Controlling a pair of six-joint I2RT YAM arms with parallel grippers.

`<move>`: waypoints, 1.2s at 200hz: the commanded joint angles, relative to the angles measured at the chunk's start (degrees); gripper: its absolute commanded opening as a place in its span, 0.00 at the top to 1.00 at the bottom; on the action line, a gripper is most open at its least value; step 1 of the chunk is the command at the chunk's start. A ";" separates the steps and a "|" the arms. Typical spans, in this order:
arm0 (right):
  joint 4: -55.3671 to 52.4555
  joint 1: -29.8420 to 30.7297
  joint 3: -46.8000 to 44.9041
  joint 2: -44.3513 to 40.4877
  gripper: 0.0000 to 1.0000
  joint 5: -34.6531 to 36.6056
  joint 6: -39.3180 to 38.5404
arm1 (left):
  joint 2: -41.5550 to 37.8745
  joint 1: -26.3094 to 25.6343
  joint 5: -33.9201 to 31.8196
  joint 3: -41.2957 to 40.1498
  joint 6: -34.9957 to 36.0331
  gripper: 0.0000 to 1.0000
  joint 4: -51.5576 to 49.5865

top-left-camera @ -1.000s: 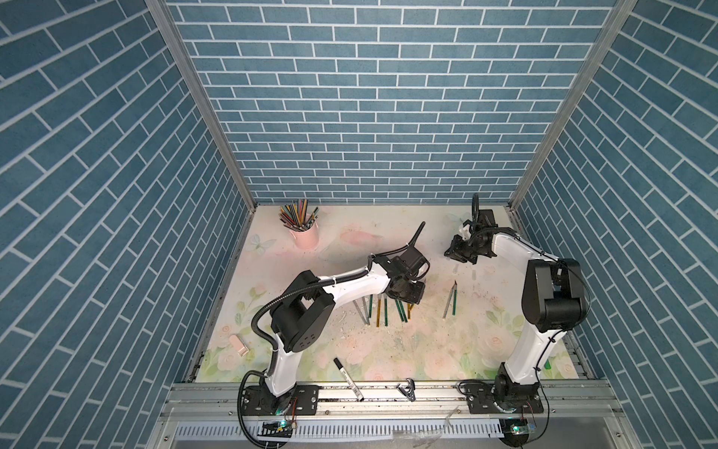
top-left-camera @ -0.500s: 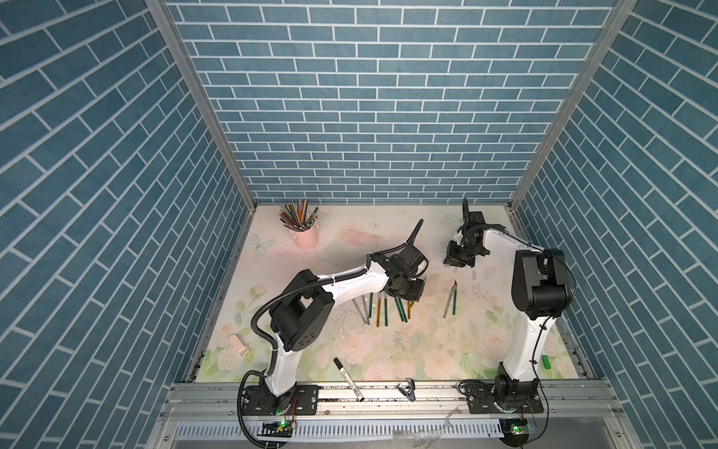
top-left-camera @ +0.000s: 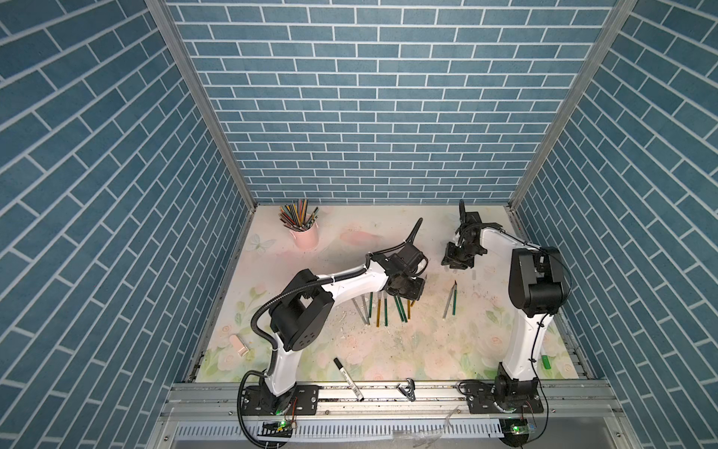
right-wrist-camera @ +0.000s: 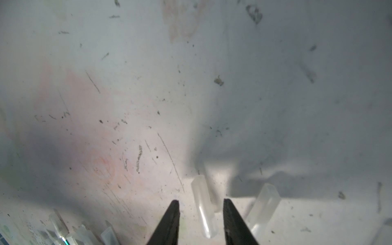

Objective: Remove protective caps from carving knives
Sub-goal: Place the protective sleeve at the center of the board, then place the carving knife at the center of the board.

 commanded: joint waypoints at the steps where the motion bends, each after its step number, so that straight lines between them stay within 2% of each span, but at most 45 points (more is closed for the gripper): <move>1: -2.39 0.37 1.75 0.87 0.56 1.13 -0.86 | 0.48 0.67 0.01 -0.62 0.30 0.99 0.71; 64: -5.35 0.74 3.29 -0.59 0.30 3.30 -0.90 | 0.42 0.75 0.05 -0.81 0.20 0.99 1.02; 86: -4.26 0.73 1.27 -3.14 0.18 5.30 0.54 | 0.36 0.76 0.15 -0.88 0.03 0.99 1.15; 114: -3.63 0.74 -0.58 -6.27 0.08 6.54 1.67 | 0.36 0.75 0.27 -0.81 -0.13 0.99 1.28; 142: -3.16 0.72 -2.23 -9.47 0.02 6.51 2.07 | 0.52 0.75 0.71 -0.78 -0.76 0.99 1.89; 194: -2.91 0.72 -4.52 -15.38 0.02 5.49 2.20 | 0.61 0.76 0.51 -0.06 -1.47 0.99 2.20; 240: -0.49 0.17 -10.75 -23.08 0.02 6.72 2.18 | 0.67 0.02 -1.36 0.67 -3.82 0.97 2.73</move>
